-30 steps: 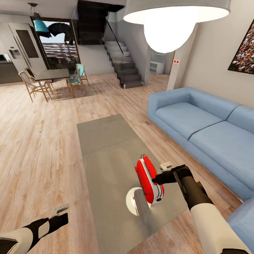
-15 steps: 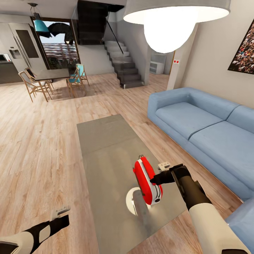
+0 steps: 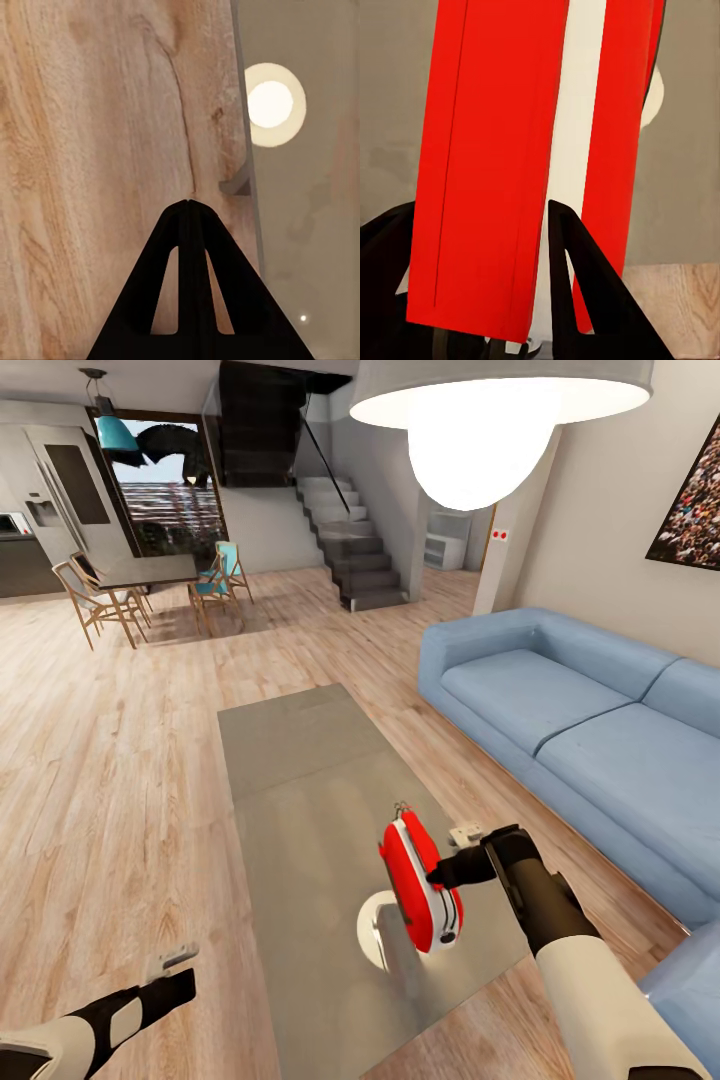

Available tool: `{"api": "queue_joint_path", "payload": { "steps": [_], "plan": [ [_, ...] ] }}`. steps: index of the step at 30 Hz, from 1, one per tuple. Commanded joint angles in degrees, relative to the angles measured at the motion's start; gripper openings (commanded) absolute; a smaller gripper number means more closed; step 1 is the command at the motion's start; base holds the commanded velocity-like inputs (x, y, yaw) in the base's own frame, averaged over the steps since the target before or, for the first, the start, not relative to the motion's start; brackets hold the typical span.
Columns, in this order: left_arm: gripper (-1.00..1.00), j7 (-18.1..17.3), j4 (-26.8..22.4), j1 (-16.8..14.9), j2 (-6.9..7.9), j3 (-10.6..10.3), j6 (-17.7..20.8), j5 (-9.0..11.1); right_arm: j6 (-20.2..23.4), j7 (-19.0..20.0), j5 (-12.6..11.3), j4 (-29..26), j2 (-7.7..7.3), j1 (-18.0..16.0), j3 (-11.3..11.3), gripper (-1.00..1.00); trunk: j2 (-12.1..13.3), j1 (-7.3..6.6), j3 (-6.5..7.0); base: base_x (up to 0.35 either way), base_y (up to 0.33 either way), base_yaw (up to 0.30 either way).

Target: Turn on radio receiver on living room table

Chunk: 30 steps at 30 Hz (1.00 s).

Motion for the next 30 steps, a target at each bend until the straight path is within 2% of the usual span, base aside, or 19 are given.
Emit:
{"api": "queue_joint_path", "payload": {
  "steps": [1,8,30],
  "plan": [
    [-1.00,0.03,0.00,0.00,-0.02,0.00,0.05,0.00,0.58,-0.01,-0.34,-0.03,0.00,-0.02,0.00,-1.00,0.00,0.00,0.01,0.000,0.000,0.000],
    [-1.00,0.00,0.00,0.02,0.06,0.01,0.22,-0.11,1.75,-0.01,-0.40,0.05,0.07,-0.02,0.36,-1.00,0.00,0.00,0.01,0.000,0.000,0.000],
    [-1.00,0.46,0.00,0.02,-0.21,-0.08,0.07,-0.27,1.73,-0.01,-0.33,0.06,0.24,-0.02,0.49,-1.00,-8.83,4.83,-3.94,0.000,0.000,0.000]
  ]
}}
